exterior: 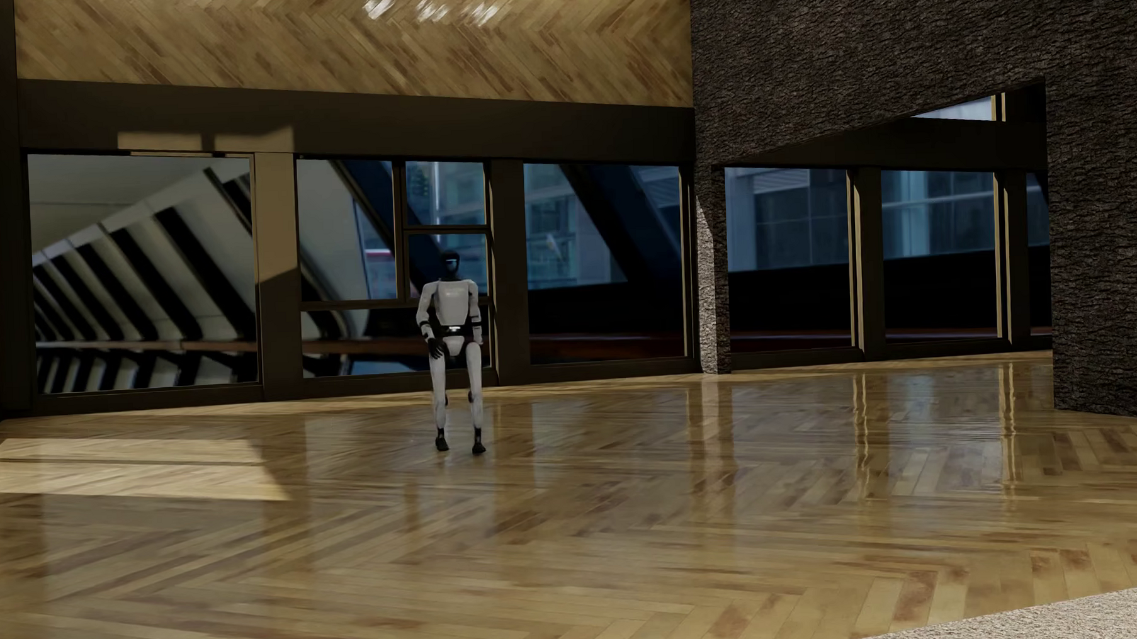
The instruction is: Move forward
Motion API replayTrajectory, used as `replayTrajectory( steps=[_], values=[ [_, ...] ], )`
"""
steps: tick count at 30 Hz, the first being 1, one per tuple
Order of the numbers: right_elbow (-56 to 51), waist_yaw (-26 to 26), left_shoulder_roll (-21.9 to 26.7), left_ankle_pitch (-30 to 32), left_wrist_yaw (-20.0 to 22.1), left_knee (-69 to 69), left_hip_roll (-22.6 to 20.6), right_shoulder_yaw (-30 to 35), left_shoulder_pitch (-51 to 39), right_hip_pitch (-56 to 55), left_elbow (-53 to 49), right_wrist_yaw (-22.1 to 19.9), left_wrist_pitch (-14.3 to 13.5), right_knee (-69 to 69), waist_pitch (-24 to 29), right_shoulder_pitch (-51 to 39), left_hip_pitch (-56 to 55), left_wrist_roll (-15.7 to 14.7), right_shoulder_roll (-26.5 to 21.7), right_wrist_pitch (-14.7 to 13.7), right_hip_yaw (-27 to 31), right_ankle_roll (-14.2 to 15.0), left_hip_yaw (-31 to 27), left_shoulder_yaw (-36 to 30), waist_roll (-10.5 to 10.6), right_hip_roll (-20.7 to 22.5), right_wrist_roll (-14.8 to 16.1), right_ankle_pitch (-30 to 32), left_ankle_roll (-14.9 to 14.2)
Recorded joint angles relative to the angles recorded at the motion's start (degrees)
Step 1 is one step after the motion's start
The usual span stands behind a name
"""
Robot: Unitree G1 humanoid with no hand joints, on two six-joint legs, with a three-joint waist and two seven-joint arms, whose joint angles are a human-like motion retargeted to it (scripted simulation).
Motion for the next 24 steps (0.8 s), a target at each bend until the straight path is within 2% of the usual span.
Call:
replayTrajectory(
  steps=[1,3,4,5,7,8,10,12,14,16,17,19,21,22,24],
  values=[
    [0.5,0.1,-0.2,1.2,0.0,-0.2,0.4,2.1,-0.8,1.1,-0.4,0.0,0.0,0.8,-0.2,0.9,0.3,0.0,0.7,0.0,0.0,0.0,0.0,-0.1,-0.2,-0.6,0.0,0.5,0.0],
    [3.4,-0.8,-0.1,9.2,0.0,3.9,-0.2,5.9,-2.5,2.9,-2.0,0.0,0.0,3.3,-0.8,4.7,0.9,0.0,2.4,0.0,0.0,0.0,0.0,3.1,-1.8,-2.4,0.0,4.1,0.0],
    [6.1,-2.0,0.3,12.4,0.0,5.9,-1.4,7.6,-3.4,3.0,-3.6,0.0,0.0,5.9,-1.3,7.4,1.5,0.0,3.3,0.0,0.0,0.0,0.0,5.7,-3.3,-3.5,0.0,7.9,0.0],
    [9.7,-3.5,0.9,12.9,0.0,7.4,-2.7,9.4,-4.2,2.0,-5.7,0.0,0.0,10.2,-1.7,10.3,2.9,0.0,4.1,0.0,0.0,0.0,0.0,8.2,-4.6,-4.5,0.0,13.2,0.0],
    [18.7,-6.3,3.0,8.9,0.0,8.2,-5.1,13.9,-5.9,-4.4,-10.9,0.0,0.0,24.2,-1.7,15.0,8.2,0.0,4.6,0.0,0.0,0.0,0.0,12.3,-6.8,-6.4,0.0,24.5,0.0],
    [22.8,-7.4,4.2,6.5,0.0,7.8,-6.2,15.9,-7.2,-9.3,-13.2,0.0,0.0,33.2,-1.3,16.8,11.3,0.0,4.3,0.0,0.0,0.0,0.0,14.1,-7.7,-7.1,0.0,26.7,0.0],
    [28.7,-10.3,6.5,2.7,0.0,6.6,-8.1,17.2,-11.0,-19.7,-14.9,0.0,0.0,49.0,-0.5,20.1,16.8,0.0,3.4,0.0,0.0,0.0,0.0,17.9,-8.8,-7.2,0.0,24.0,0.0],
    [31.5,-14.4,8.4,0.3,0.0,5.8,-9.0,16.2,-15.2,-28.0,-14.4,0.0,0.0,52.8,0.0,23.2,21.4,0.0,2.2,0.0,0.0,0.0,0.0,21.0,-9.0,-6.1,0.0,21.6,0.0],
    [31.5,-18.2,10.0,-1.8,0.0,5.0,-9.5,15.5,-18.3,-33.1,-15.3,0.0,0.0,42.5,0.3,25.8,25.7,0.0,1.3,0.0,0.0,0.0,0.0,23.4,-9.4,-5.3,0.0,22.6,0.0],
    [29.6,-21.2,11.5,-4.6,0.0,3.6,-10.1,14.3,-19.8,-34.6,-18.0,0.0,0.0,24.6,0.2,27.9,30.0,0.0,1.3,0.0,0.0,0.0,0.0,24.5,-10.2,-4.9,0.0,24.5,0.0],
    [27.9,-22.5,12.3,-6.3,0.0,2.9,-10.4,13.4,-20.1,-34.6,-19.6,0.0,0.0,15.8,-0.2,28.9,32.0,0.0,1.8,0.0,0.0,0.0,0.0,24.7,-10.7,-5.1,0.0,23.5,0.0],
    [24.9,-24.4,13.0,-9.8,0.0,2.3,-11.0,11.9,-20.5,-34.2,-22.0,0.0,0.0,2.4,-1.5,30.5,34.7,0.0,3.8,0.0,0.0,0.0,0.0,25.0,-11.8,-6.1,0.0,17.4,0.0],
    [24.1,-25.2,12.1,-11.8,0.0,3.0,-11.0,12.4,-20.5,-34.2,-22.3,0.0,0.0,-2.5,-2.7,30.4,35.8,0.0,6.0,0.0,0.0,0.0,0.0,25.4,-12.2,-7.6,0.0,9.9,0.0],
    [24.6,-25.1,11.0,-12.1,0.0,3.5,-10.8,13.7,-20.1,-34.2,-21.6,0.0,0.0,-1.8,-2.9,29.4,36.4,0.0,6.7,0.0,0.0,0.0,0.0,25.4,-11.9,-8.1,0.0,9.0,0.0],
    [26.2,-24.2,8.2,-10.3,0.0,4.5,-9.6,17.0,-18.3,-34.2,-18.7,0.0,0.0,-2.3,-2.9,25.8,37.9,0.0,7.1,0.0,0.0,0.0,0.0,24.1,-10.3,-7.3,0.0,13.5,0.0]
  ],
)
